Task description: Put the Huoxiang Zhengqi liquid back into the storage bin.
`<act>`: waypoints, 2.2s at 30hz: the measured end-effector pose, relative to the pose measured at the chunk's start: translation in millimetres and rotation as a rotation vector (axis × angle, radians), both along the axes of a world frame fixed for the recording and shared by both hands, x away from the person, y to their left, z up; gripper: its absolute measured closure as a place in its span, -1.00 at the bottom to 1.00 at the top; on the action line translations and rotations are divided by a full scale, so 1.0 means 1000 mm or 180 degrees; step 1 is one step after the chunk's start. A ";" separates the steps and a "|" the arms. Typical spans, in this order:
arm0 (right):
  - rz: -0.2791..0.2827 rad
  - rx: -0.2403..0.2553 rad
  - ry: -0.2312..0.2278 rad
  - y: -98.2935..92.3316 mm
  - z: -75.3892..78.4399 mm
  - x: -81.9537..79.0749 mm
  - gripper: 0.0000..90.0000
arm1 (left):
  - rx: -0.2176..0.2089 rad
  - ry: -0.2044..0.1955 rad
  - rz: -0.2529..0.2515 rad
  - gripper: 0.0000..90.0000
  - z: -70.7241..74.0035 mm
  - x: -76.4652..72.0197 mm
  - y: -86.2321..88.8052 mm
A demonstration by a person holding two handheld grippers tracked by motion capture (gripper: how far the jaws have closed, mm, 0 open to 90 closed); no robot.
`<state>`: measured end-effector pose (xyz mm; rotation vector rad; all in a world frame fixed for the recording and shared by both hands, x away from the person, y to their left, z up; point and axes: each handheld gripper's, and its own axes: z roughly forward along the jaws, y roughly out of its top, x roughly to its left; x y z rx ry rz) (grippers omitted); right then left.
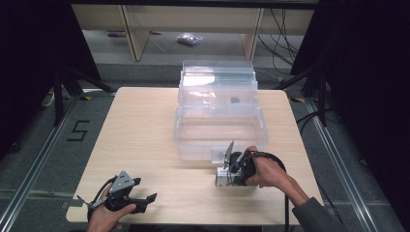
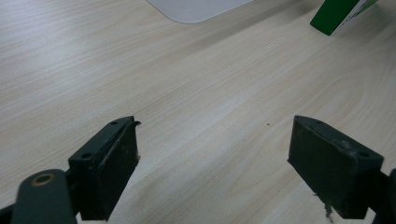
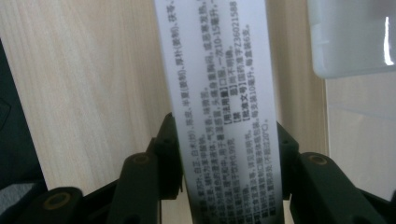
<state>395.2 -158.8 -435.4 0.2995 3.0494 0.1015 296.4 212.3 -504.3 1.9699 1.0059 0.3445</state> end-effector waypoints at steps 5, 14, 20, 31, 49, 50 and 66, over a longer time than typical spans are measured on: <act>0.0231 -0.0123 0.0085 0.005 0.002 0.003 0.43 | 0.0042 0.0006 -0.0026 -0.66 0.000 0.000 0.001; 0.0170 -0.0079 0.0140 0.005 0.008 0.000 0.44 | 0.0024 0.0004 -0.0004 -0.66 0.000 0.000 0.002; 0.0280 0.0019 0.0156 0.003 0.021 0.000 0.44 | 0.0023 0.0001 0.0006 -0.66 0.000 0.000 0.002; 0.0378 0.0103 0.0101 0.002 0.040 0.002 0.44 | 0.0011 0.0002 0.0008 -0.66 0.001 0.000 0.002; 0.0437 0.0152 -0.0008 0.007 0.076 -0.001 0.44 | 0.0014 -0.0006 0.0007 -0.66 0.001 0.000 0.002; 0.0590 0.0174 -0.0053 0.007 0.077 0.001 0.44 | 0.0014 -0.0006 0.0006 -0.66 0.001 0.000 0.002; 0.0559 0.0298 -0.0431 0.011 0.130 0.006 0.45 | 0.0025 0.0002 0.0001 -0.66 0.000 0.000 0.002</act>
